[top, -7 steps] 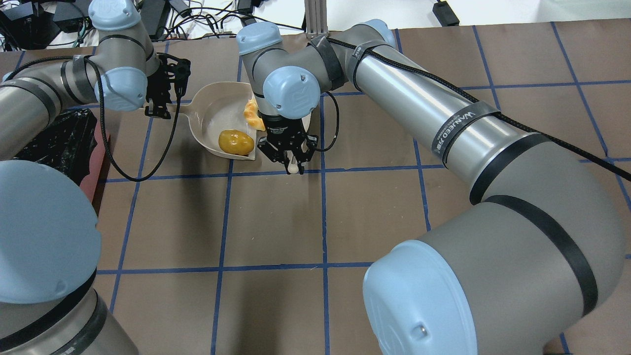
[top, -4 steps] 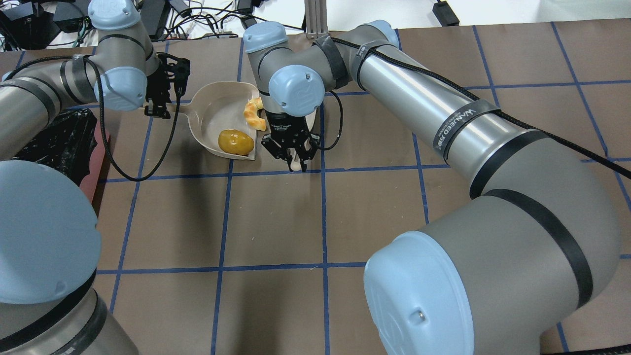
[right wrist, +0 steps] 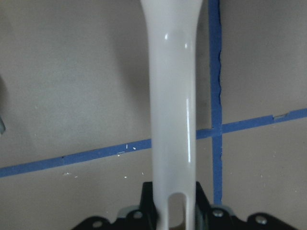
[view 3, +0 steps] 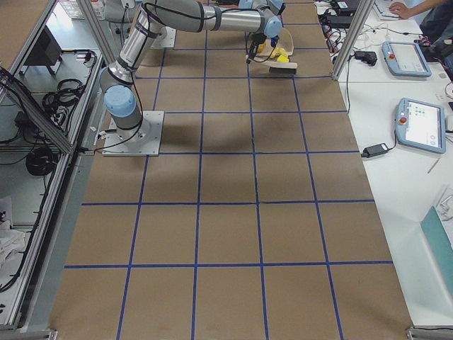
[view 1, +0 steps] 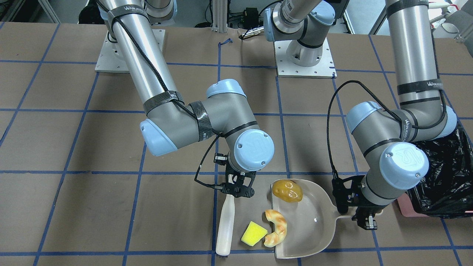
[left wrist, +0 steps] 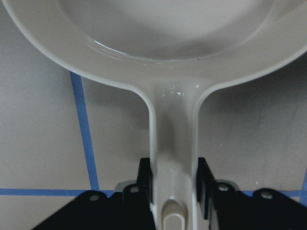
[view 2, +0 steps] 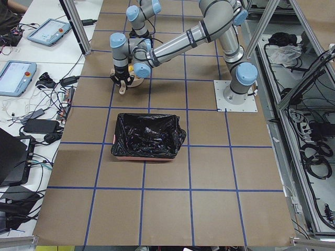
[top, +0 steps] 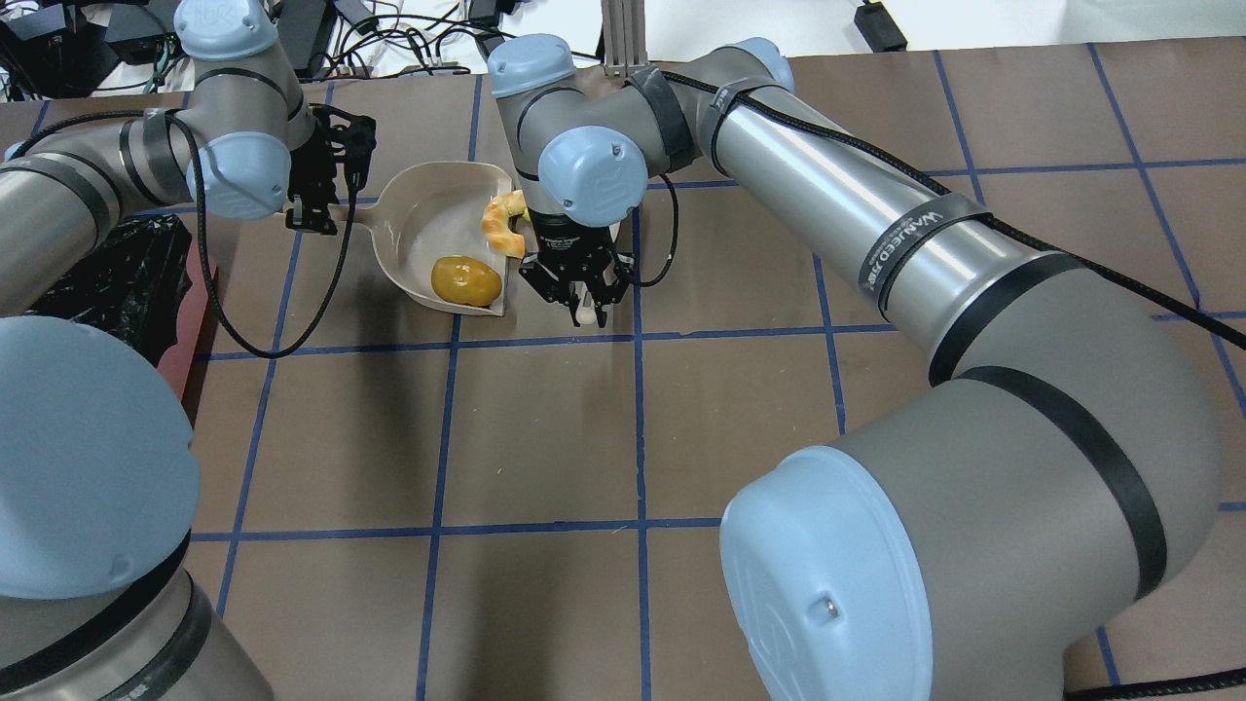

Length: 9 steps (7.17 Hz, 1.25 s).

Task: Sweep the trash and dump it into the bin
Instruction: 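Sweep the orange peel and sponge into the dustpan with the brush, then brush the remaining items deeper into the dustpan with the right gripper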

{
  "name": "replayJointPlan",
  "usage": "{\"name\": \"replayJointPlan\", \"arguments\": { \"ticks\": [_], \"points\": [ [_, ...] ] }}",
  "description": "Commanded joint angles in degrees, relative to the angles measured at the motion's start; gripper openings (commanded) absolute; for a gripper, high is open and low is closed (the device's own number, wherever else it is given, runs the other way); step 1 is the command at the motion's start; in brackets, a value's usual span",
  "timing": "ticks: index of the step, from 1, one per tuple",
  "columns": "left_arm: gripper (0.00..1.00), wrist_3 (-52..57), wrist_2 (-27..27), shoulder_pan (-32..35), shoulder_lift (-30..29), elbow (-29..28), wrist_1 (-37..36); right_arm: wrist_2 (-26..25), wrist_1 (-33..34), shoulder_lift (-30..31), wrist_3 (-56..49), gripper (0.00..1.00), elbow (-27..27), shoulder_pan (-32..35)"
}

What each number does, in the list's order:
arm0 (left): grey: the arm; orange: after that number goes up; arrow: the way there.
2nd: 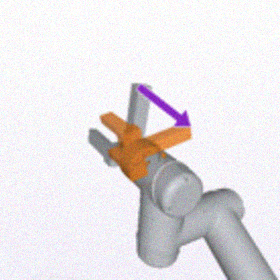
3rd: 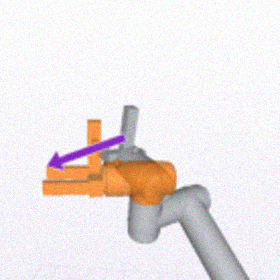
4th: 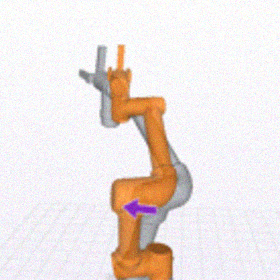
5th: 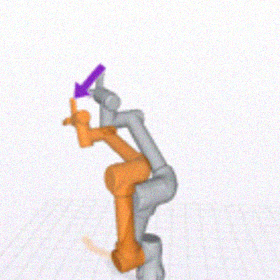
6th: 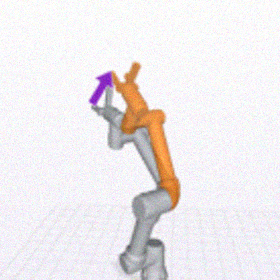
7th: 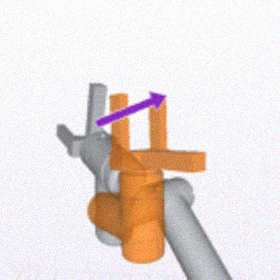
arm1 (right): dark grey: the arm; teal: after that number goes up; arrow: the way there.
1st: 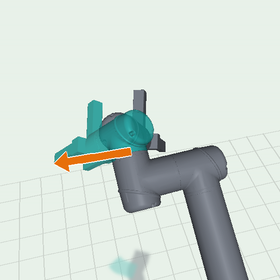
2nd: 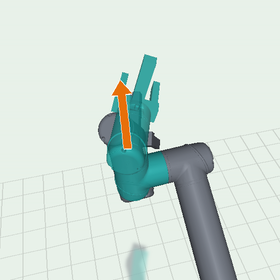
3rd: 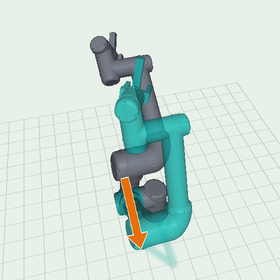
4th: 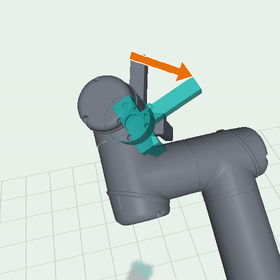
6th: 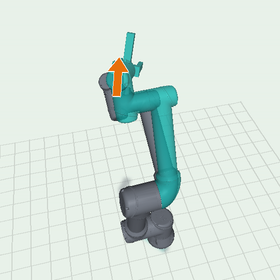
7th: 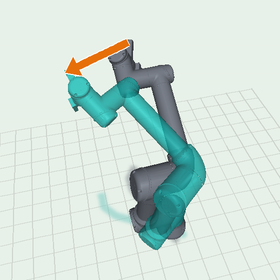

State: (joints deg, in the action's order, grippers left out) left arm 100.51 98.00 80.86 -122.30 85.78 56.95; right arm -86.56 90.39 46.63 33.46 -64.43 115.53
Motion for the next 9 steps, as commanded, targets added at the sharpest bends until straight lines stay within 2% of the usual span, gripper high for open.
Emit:
{"name": "replayJointPlan", "arguments": {
  "ticks": [1, 3, 9],
  "points": [
    [0.24, 0.0, 0.0, 0.0, 0.0, 0.0, 0.0, 1.5, -0.4, -0.5, -0.2, 0.0, 0.1, 0.5],
    [0.24, 0.0, 0.0, 0.0, -0.1, 0.0, 0.0, 5.7, -0.6, -0.4, 0.2, 0.0, 0.1, 0.8],
    [0.24, -0.2, 0.7, 0.0, -0.1, 0.0, 0.0, 11.1, -0.7, -0.8, 2.6, 0.0, 0.9, 4.4]
  ]
}}
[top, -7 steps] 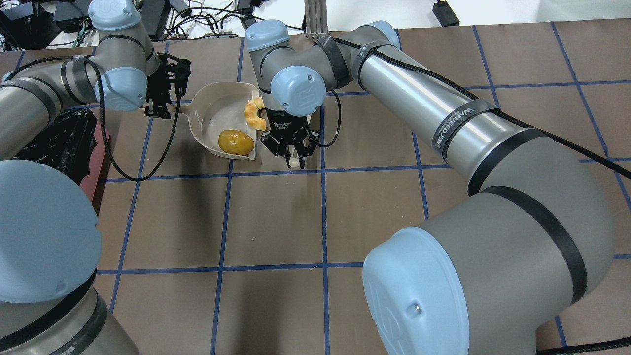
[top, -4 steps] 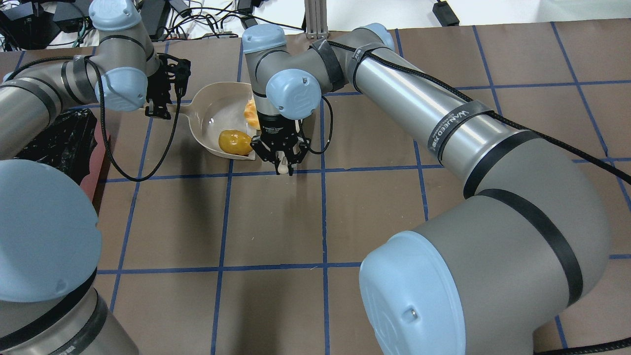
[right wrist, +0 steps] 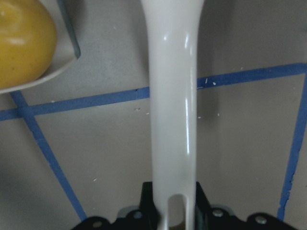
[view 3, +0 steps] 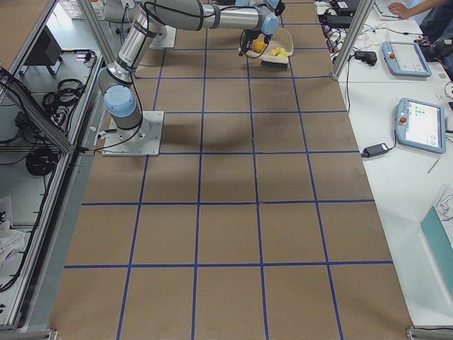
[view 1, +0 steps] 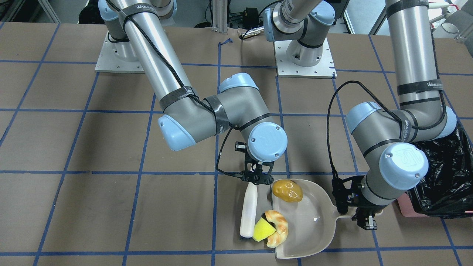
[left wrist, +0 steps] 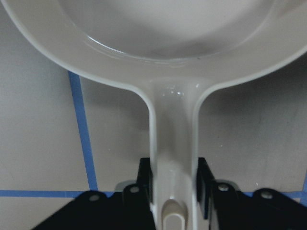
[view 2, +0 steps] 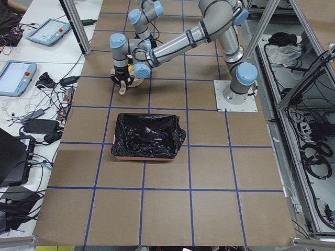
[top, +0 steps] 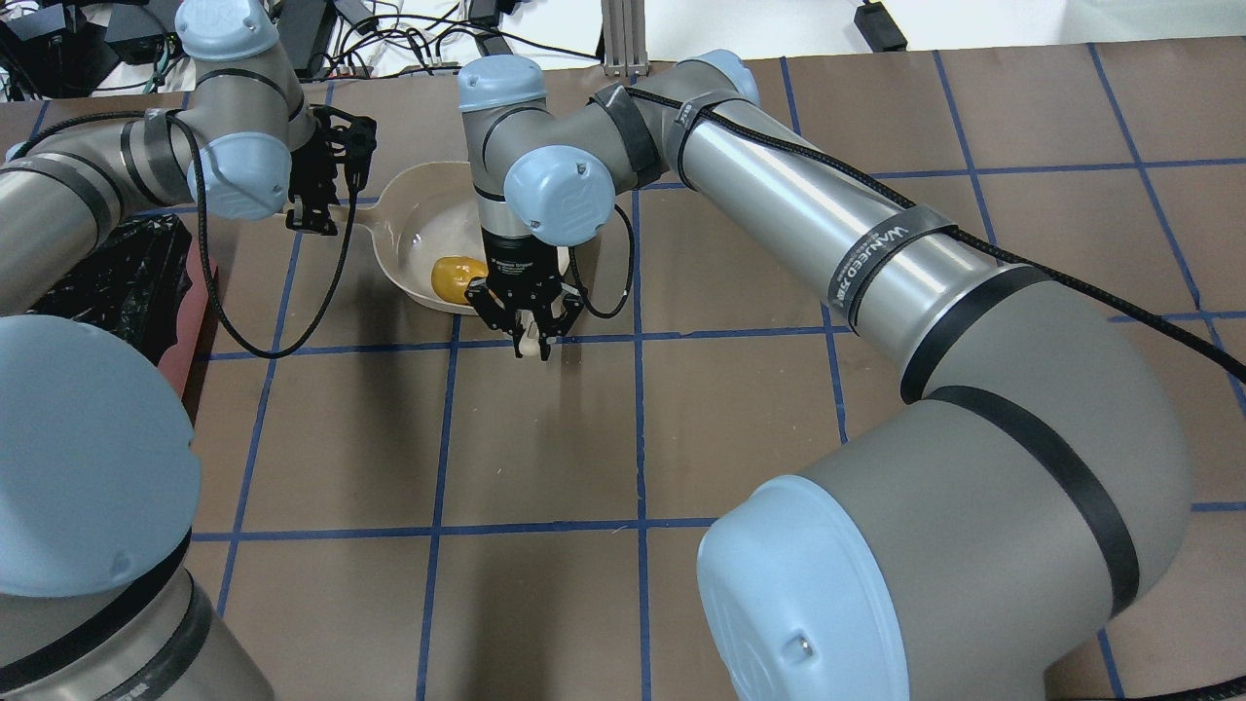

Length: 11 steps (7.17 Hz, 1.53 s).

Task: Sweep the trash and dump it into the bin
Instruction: 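Brush the remaining items deeper into the dustpan with the right gripper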

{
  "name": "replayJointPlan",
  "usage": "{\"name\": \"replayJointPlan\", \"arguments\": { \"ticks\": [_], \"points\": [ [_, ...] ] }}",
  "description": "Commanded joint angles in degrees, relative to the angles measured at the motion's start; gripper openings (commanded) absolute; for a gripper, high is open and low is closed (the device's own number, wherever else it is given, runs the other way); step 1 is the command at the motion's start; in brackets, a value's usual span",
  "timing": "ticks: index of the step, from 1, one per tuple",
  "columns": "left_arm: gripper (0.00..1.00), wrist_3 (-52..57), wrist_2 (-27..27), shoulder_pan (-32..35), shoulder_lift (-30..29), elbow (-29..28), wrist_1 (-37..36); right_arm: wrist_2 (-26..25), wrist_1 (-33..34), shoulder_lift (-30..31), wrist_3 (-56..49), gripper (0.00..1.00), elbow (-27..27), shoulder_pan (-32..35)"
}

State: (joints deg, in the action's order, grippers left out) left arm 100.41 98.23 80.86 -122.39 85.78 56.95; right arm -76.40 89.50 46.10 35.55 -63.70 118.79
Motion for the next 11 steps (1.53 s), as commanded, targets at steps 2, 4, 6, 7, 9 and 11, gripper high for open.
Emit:
{"name": "replayJointPlan", "arguments": {
  "ticks": [2, 4, 6, 7, 9, 11],
  "points": [
    [0.24, -0.3, 0.5, 0.0, 0.0, 0.0, 0.0, 2.3, 0.8, -0.4, 1.8, 0.0, 0.2, 2.6],
    [0.24, -0.4, 0.5, 0.0, -0.1, 0.0, 0.0, 3.4, 2.1, -1.4, 3.3, 0.0, 1.7, 3.5],
    [0.24, -0.4, 0.5, 0.0, 0.0, 0.0, 0.0, 4.9, 4.4, -2.9, 5.7, 0.0, 4.0, 4.6],
    [0.24, -0.4, 0.5, 0.0, -0.1, 0.0, 0.0, 5.2, 5.2, -3.0, 7.1, 0.0, 4.4, 5.6],
    [0.24, -0.4, 0.4, 0.0, 0.0, 0.0, 0.0, 6.2, 7.0, -3.0, 8.1, 0.0, 5.7, 6.3],
    [0.24, -0.4, 0.2, 0.0, -0.1, 0.0, 0.0, 5.5, 7.2, -2.7, 6.5, 0.0, 6.3, 6.2]
  ]
}}
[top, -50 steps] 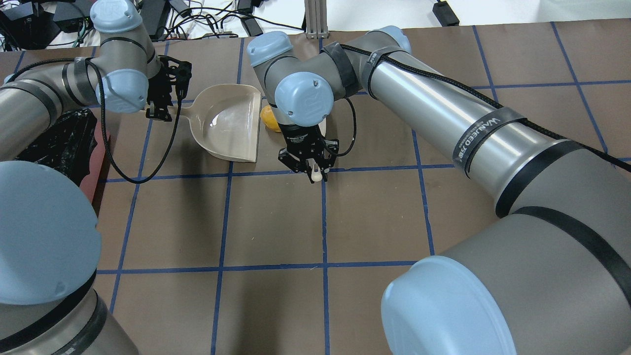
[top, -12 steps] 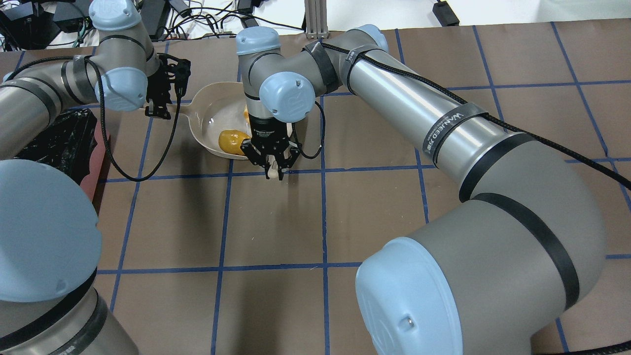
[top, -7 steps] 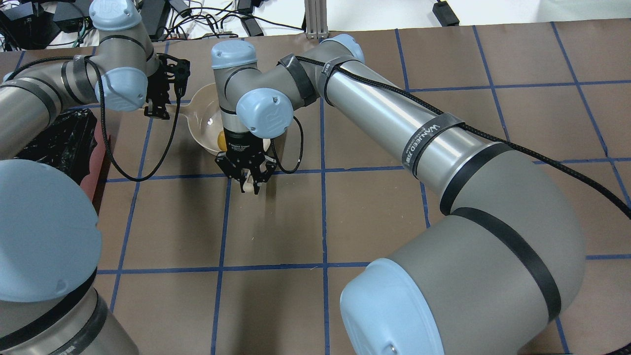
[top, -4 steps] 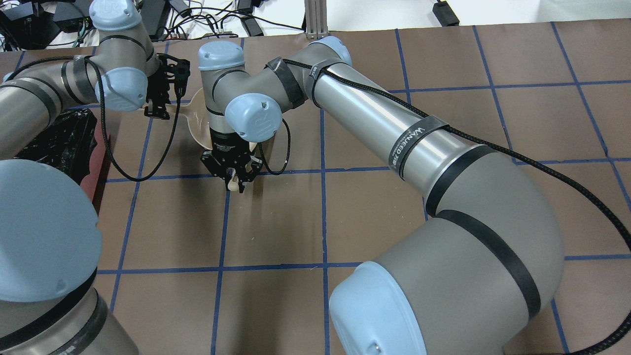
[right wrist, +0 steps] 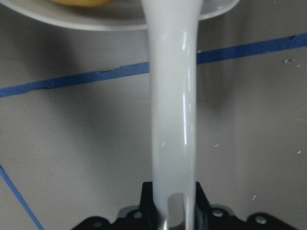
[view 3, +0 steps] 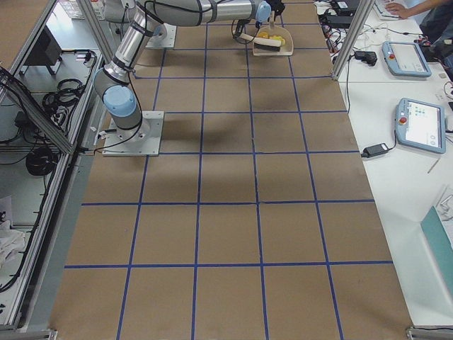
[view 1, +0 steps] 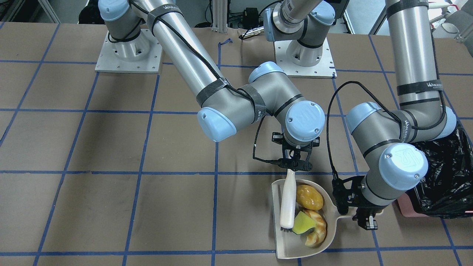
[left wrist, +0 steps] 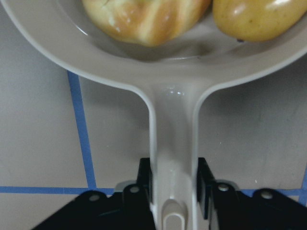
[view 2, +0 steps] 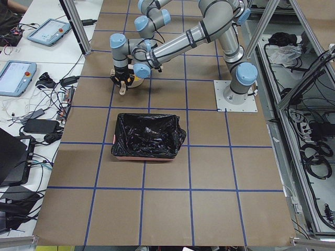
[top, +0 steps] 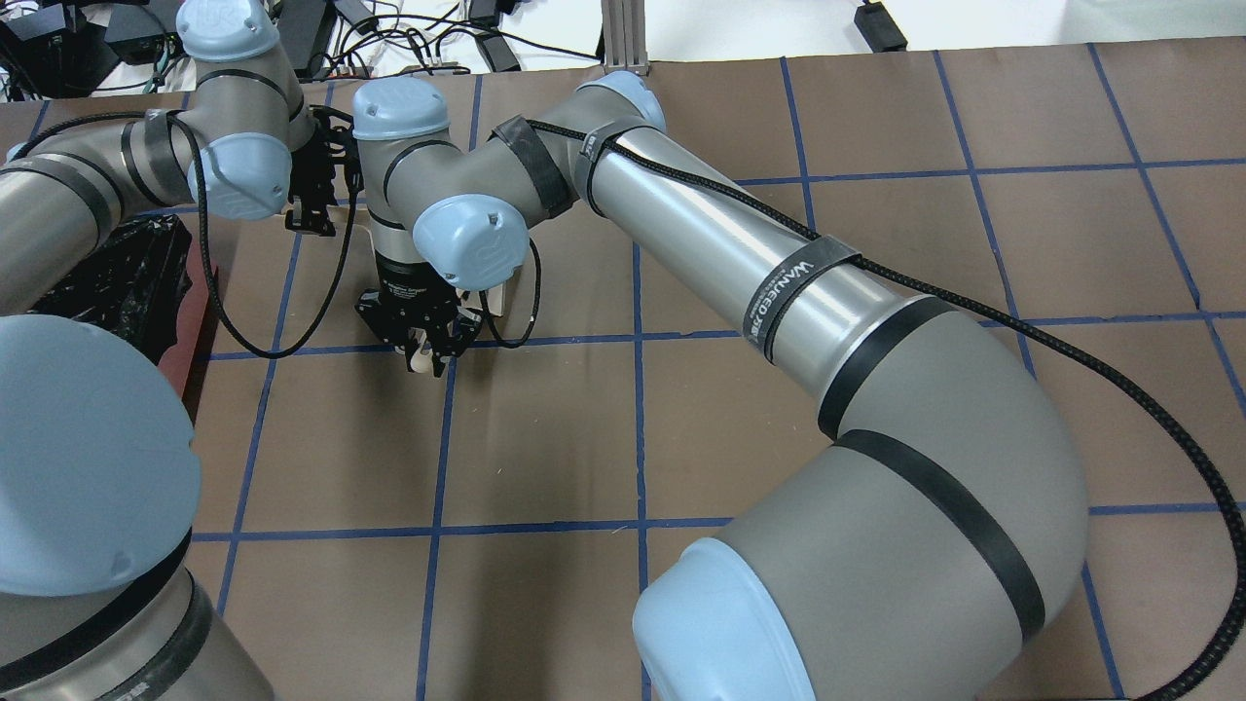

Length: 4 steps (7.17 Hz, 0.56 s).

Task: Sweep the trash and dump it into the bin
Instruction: 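Brush the remaining items deeper into the dustpan with the right gripper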

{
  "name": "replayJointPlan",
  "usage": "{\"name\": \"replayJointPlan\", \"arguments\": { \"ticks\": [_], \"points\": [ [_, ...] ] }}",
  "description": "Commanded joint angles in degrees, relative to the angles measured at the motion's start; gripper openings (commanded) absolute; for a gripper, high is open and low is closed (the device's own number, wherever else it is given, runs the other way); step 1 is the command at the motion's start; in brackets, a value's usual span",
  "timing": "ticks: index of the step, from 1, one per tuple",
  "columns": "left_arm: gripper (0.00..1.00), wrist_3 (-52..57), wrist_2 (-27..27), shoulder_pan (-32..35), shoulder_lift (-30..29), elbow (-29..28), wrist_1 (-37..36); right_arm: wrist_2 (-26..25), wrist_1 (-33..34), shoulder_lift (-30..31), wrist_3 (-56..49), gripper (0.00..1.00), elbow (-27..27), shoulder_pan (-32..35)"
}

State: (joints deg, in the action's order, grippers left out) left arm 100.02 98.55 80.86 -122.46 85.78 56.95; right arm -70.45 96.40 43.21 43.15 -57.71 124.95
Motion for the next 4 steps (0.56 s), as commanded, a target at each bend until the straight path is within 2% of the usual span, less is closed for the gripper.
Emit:
{"name": "replayJointPlan", "arguments": {
  "ticks": [1, 4],
  "points": [
    [0.23, 0.0, -0.1, -0.1, 0.0, 0.0, 0.0, -3.2, -0.3, 1.3, -2.9, 0.0, 0.1, -0.5],
    [0.22, 0.2, -0.7, -0.6, 0.3, 0.0, 0.0, -9.8, -7.2, 7.0, -6.5, 0.0, -4.5, -3.9]
  ]
}}
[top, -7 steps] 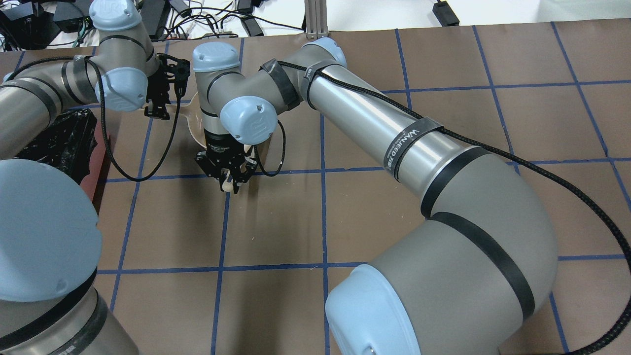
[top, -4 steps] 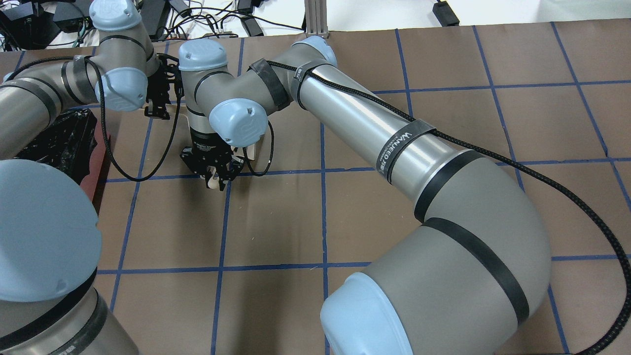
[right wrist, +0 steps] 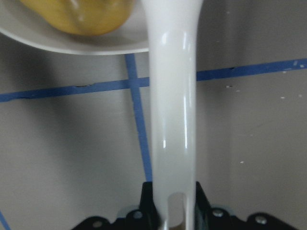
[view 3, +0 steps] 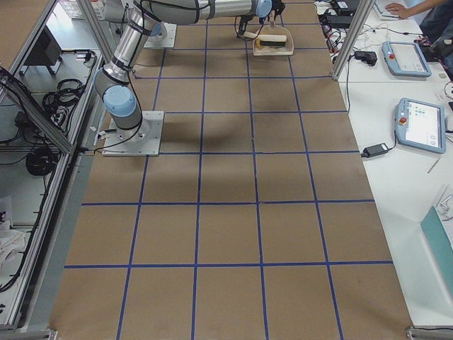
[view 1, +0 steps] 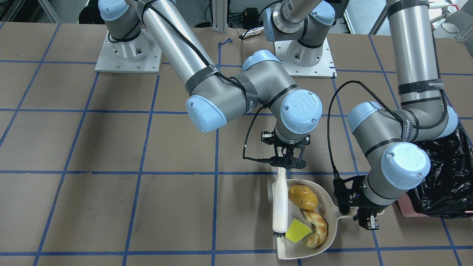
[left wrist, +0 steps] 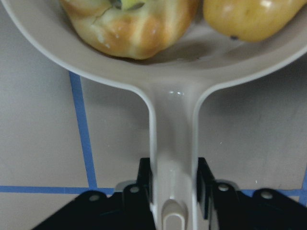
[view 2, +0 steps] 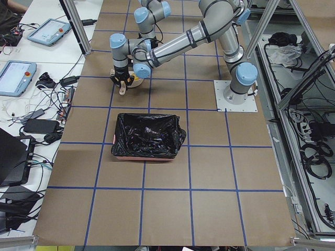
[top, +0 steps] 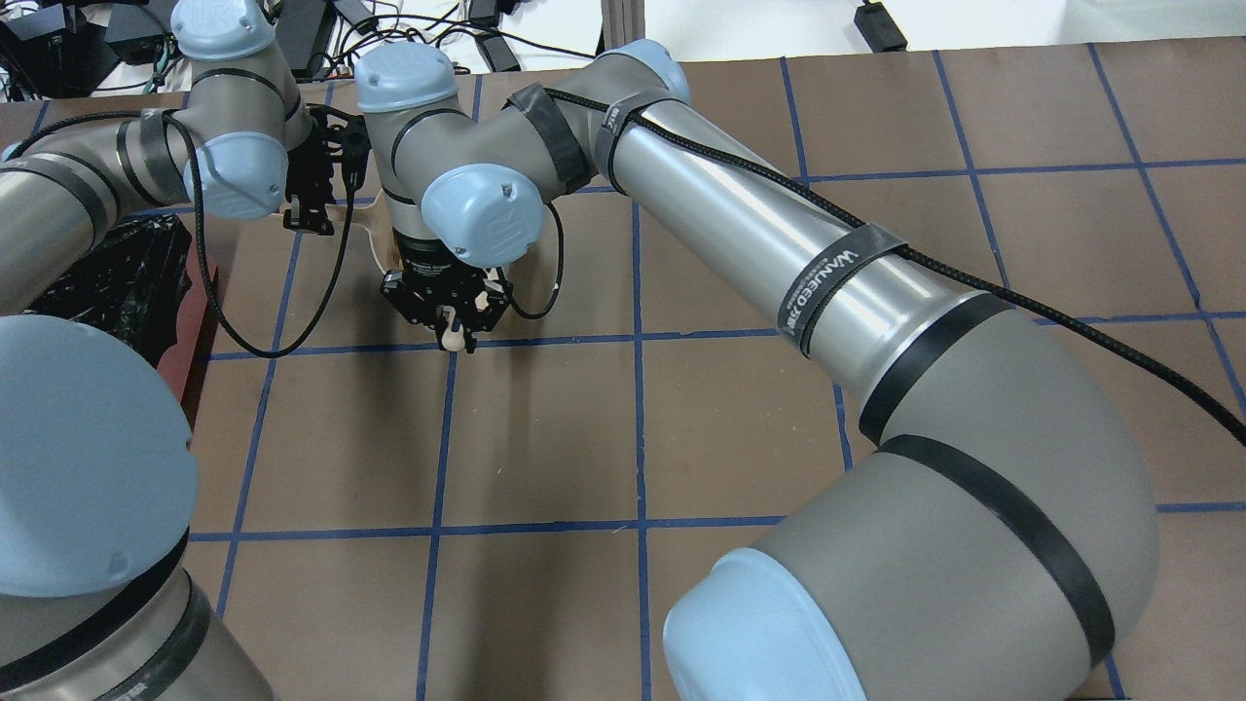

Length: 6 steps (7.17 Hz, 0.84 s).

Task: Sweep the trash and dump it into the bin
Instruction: 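Carry the dustpan to the bin with the left gripper while the right returns the brush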

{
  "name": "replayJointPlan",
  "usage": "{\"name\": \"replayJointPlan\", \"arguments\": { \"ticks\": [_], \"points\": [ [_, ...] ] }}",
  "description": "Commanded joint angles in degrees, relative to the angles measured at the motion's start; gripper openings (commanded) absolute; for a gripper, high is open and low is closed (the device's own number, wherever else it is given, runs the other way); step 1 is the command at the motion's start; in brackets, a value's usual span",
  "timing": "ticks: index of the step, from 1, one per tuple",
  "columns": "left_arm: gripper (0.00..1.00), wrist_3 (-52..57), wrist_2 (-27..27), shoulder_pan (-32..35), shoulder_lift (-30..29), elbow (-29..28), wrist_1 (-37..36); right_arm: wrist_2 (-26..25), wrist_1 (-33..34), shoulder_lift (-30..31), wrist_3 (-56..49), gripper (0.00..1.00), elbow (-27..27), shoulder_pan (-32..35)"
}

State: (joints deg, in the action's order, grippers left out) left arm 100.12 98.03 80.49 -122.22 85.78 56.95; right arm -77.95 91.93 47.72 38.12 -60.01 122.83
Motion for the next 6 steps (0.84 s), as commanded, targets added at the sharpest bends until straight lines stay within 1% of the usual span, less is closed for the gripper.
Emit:
{"name": "replayJointPlan", "arguments": {
  "ticks": [1, 2, 3, 5, 6],
  "points": [
    [0.22, 0.1, -0.4, -0.3, 0.2, 0.0, 0.2, -3.9, -3.5, 5.2, -2.5, 0.0, -5.1, -4.4],
    [0.22, 0.1, -1.4, -0.5, 0.8, 0.0, 0.5, -4.1, -5.1, 7.7, -4.0, 0.0, -8.4, -8.0],
    [0.21, 0.1, -1.5, -0.6, 1.2, 0.0, 0.9, -4.1, -5.2, 10.9, -5.1, 0.0, -12.7, -11.5],
    [0.21, 0.2, -2.5, -1.4, 3.3, -0.7, 5.2, -4.2, -4.9, 17.7, -9.9, 0.0, -21.5, -18.9],
    [0.2, 0.5, -2.5, -3.0, 4.5, -1.9, 8.6, -4.7, -4.6, 20.6, -14.9, 0.0, -25.7, -22.8]
  ]
}}
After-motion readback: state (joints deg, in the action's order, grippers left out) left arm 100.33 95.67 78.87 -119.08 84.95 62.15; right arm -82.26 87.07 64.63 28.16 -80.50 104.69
